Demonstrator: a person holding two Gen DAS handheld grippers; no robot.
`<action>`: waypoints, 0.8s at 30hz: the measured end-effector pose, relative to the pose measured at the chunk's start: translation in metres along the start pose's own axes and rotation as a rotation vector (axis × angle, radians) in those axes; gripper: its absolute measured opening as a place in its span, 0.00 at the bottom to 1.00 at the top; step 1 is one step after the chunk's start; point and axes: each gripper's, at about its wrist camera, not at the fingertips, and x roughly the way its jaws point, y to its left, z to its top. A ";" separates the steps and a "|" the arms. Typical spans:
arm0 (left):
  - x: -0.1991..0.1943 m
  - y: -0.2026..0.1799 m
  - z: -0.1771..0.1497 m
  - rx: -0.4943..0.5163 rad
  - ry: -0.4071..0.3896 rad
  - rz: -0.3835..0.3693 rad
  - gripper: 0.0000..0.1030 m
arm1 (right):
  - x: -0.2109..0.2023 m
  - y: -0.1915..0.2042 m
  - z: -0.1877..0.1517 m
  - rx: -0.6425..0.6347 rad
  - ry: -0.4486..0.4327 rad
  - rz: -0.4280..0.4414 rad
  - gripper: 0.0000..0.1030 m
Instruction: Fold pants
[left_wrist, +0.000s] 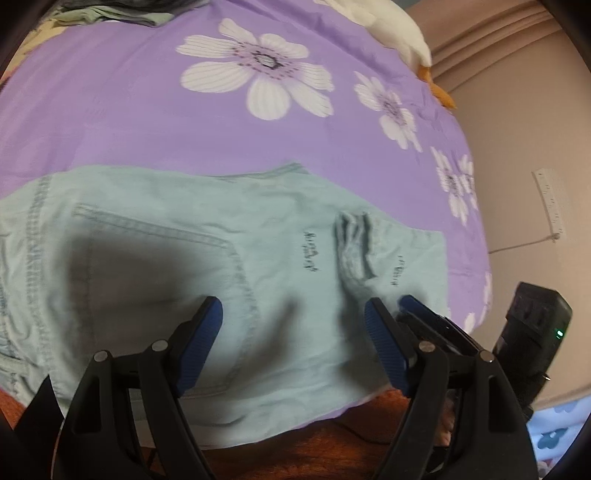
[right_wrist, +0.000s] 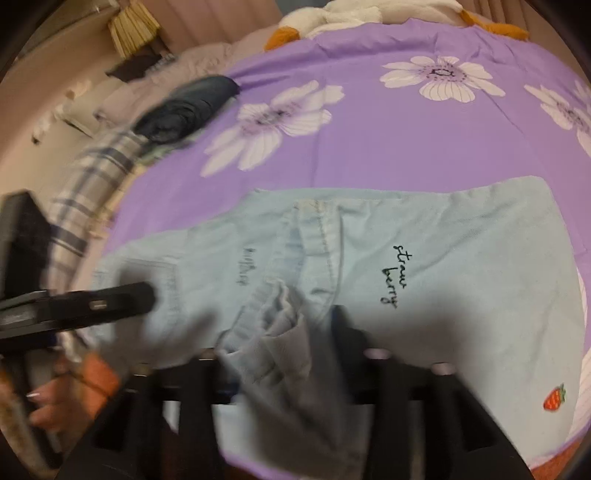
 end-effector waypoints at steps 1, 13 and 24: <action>0.002 -0.002 0.001 0.006 0.006 -0.010 0.78 | -0.007 0.000 -0.001 0.005 -0.013 0.024 0.59; 0.084 -0.057 0.019 0.138 0.186 -0.118 0.73 | -0.082 -0.075 -0.015 0.253 -0.200 -0.241 0.65; 0.085 -0.069 0.010 0.235 0.091 0.035 0.09 | -0.076 -0.102 -0.028 0.345 -0.165 -0.339 0.64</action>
